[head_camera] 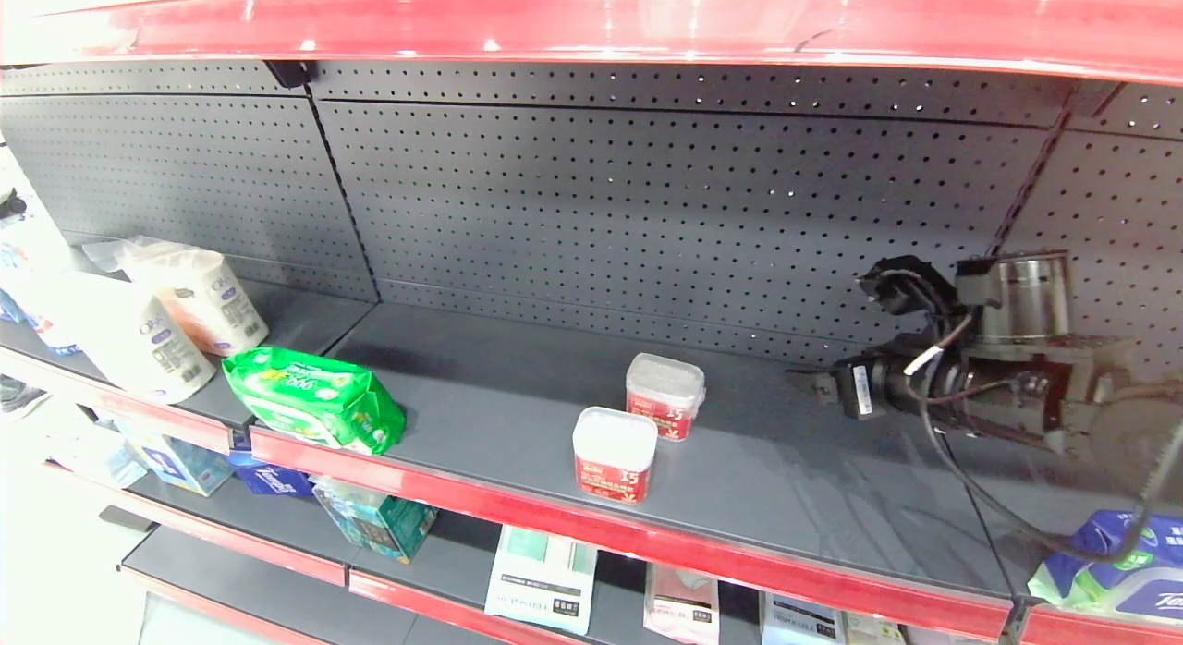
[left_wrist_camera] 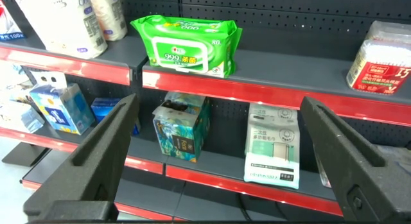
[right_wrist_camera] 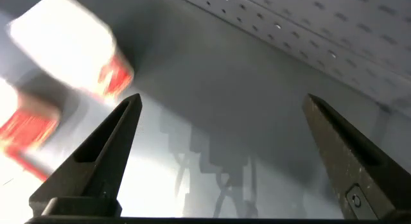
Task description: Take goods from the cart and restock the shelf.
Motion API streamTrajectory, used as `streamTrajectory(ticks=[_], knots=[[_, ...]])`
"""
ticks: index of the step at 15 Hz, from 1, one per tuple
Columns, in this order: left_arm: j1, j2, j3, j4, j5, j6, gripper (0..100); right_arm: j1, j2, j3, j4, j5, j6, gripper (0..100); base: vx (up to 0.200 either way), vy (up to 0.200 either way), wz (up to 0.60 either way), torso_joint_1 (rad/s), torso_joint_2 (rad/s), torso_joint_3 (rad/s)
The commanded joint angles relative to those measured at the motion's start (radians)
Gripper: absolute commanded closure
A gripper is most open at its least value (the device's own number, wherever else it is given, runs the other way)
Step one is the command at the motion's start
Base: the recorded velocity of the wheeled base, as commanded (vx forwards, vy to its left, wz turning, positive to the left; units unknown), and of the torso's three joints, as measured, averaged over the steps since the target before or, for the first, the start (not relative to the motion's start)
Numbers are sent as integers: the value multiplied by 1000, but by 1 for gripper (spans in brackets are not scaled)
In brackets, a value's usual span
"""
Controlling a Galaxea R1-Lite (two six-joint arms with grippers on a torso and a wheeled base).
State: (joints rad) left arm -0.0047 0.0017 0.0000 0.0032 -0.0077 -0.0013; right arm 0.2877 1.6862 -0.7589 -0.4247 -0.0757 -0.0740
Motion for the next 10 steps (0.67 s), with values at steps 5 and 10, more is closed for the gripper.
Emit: streamTrajectory(ticks=[5,10], knots=[[0,1,0,0,0,0,0,-105,-586,375,0,83,-4,0,0,0,0,0,0,0],[0,1,0,0,0,0,0,-188,-1037,644,4,174,-4,0,0,0,0,0,0,0]])
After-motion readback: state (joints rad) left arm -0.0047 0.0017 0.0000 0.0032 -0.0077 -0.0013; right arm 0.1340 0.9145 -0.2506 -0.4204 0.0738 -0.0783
